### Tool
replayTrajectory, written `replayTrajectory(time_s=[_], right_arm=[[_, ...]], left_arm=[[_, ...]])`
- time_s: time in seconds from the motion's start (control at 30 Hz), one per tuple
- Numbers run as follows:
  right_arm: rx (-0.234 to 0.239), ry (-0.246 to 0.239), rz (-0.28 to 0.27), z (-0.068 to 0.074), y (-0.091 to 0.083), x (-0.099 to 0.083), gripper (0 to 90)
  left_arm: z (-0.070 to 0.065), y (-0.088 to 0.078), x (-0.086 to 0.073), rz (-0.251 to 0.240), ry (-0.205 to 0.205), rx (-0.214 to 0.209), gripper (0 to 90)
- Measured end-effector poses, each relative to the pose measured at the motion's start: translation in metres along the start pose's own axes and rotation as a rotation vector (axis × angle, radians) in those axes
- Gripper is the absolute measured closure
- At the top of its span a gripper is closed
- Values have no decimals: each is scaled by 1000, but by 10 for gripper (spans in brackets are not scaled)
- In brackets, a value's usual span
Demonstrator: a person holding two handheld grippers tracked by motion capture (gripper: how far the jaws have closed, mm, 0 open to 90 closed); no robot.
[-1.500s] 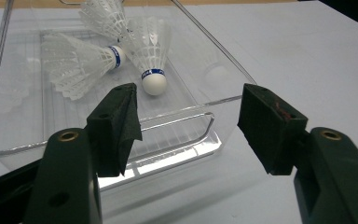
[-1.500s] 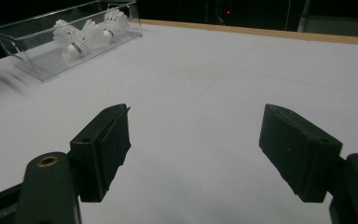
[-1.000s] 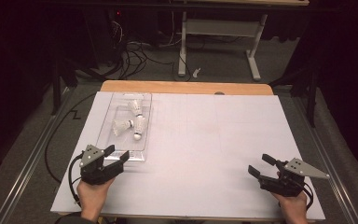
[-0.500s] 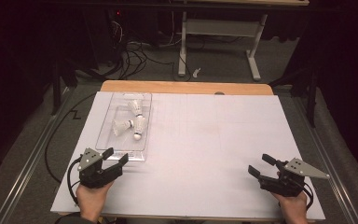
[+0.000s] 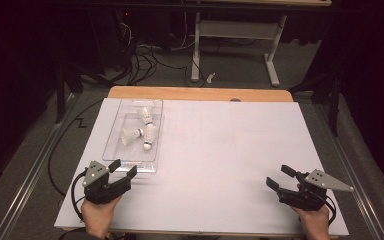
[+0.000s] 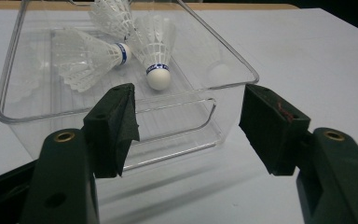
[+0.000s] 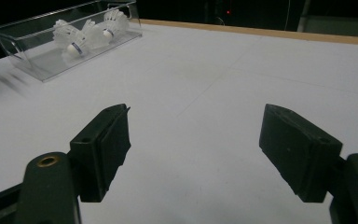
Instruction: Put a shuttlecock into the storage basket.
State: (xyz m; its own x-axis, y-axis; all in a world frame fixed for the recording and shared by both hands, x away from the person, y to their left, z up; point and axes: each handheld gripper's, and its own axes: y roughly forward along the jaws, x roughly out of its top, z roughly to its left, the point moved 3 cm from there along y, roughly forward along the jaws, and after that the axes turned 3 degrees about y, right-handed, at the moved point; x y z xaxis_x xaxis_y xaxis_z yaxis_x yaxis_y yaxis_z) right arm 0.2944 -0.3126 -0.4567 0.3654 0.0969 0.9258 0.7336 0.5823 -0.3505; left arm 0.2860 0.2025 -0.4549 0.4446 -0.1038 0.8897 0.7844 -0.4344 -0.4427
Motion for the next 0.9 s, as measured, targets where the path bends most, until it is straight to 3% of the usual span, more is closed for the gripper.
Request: replayTrajectory(time_s=[0.6,0.9], right_arm=[[1,-2,2,0,0,0,248],[0,-4,4,-1,1,0,248]], left_arm=[[-1,1,-5,4,-20,-12,365],[-5,1,-7,10,-9,-28,361]])
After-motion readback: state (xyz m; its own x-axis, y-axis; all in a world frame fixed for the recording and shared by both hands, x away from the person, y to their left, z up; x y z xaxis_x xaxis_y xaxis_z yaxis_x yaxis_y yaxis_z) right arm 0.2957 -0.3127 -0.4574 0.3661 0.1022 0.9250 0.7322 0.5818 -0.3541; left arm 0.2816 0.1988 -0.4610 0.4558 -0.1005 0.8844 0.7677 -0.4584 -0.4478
